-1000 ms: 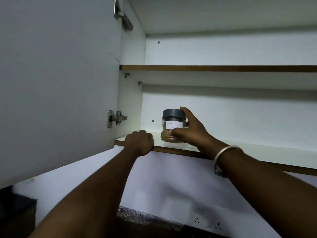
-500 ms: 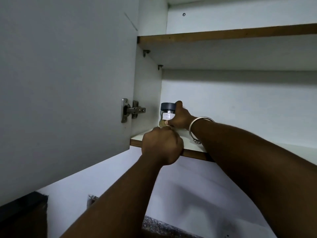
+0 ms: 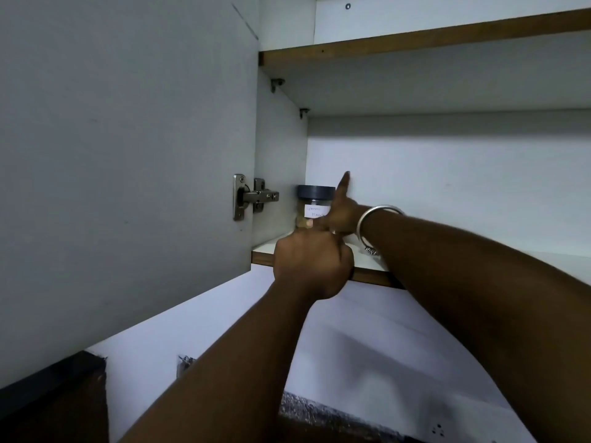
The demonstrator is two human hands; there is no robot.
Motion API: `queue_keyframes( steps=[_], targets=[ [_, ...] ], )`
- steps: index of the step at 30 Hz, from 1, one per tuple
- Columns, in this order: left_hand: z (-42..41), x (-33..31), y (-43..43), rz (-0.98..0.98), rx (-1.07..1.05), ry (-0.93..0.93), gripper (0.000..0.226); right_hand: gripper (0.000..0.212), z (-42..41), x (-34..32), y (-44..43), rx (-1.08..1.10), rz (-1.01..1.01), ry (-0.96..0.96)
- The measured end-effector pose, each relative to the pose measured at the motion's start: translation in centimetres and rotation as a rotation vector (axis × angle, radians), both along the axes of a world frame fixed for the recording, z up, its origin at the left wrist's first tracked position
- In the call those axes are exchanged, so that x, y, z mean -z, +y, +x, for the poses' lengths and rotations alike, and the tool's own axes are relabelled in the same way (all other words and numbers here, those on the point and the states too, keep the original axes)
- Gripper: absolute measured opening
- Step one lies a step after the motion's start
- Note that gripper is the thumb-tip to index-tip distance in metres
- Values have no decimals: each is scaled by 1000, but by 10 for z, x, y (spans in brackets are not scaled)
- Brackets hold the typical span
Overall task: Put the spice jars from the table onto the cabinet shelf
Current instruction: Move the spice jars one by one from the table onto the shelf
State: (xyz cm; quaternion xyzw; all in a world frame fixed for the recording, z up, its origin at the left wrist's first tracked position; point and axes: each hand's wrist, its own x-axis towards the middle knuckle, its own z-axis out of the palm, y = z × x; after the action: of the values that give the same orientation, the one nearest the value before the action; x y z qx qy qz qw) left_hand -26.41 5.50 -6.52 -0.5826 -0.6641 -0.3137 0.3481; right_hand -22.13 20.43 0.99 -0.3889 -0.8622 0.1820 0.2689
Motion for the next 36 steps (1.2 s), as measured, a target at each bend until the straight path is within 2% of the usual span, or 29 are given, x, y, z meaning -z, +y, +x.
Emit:
queue_keyframes(
  steps=[2,3,4,5,7,12,15,17,19,21,23,25,27,29,31,33,34,36],
  targets=[
    [1,0,-1,-12,-2,-17,39,123,20,-9,-8,2,-208,13],
    [2,1,-2,-15,-3,-26,38,99,34,-11,-11,11,-242,-47],
    [2,1,-1,-19,-6,-32,39,57,49,-15,-17,44,-212,-165],
    [1,1,0,-22,-13,-28,42,32,63,-18,-27,57,-145,-257],
    [1,0,-1,-35,-10,-31,46,50,87,-18,-46,79,-36,-417],
    [17,-7,-28,-114,18,-181,35,53,131,6,-140,90,289,-519],
    [47,8,-63,-53,172,-274,31,53,169,42,-190,54,453,-207],
    [77,37,-90,68,347,-325,28,52,200,84,-214,6,519,157],
    [105,87,-123,169,561,-367,25,46,229,147,-239,-80,503,507],
    [131,150,-164,157,706,-381,20,37,249,219,-273,-101,449,620],
    [155,219,-206,15,741,-487,18,30,268,295,-307,-59,263,613],
    [171,289,-239,-211,701,-628,19,20,287,373,-332,-21,94,517],
    [186,355,-265,-471,622,-755,15,9,309,443,-347,-18,-23,289],
    [198,404,-286,-635,529,-867,12,15,328,492,-346,19,-118,33],
    [205,433,-303,-715,468,-982,14,37,341,523,-334,154,-155,-258],
    [208,450,-313,-758,443,-990,15,79,350,539,-324,291,-310,-577],
    [208,454,-316,-778,430,-967,15,97,354,544,-319,322,-402,-679],
    [209,460,-320,-802,419,-959,14,109,361,549,-314,319,-506,-723]
  ],
)
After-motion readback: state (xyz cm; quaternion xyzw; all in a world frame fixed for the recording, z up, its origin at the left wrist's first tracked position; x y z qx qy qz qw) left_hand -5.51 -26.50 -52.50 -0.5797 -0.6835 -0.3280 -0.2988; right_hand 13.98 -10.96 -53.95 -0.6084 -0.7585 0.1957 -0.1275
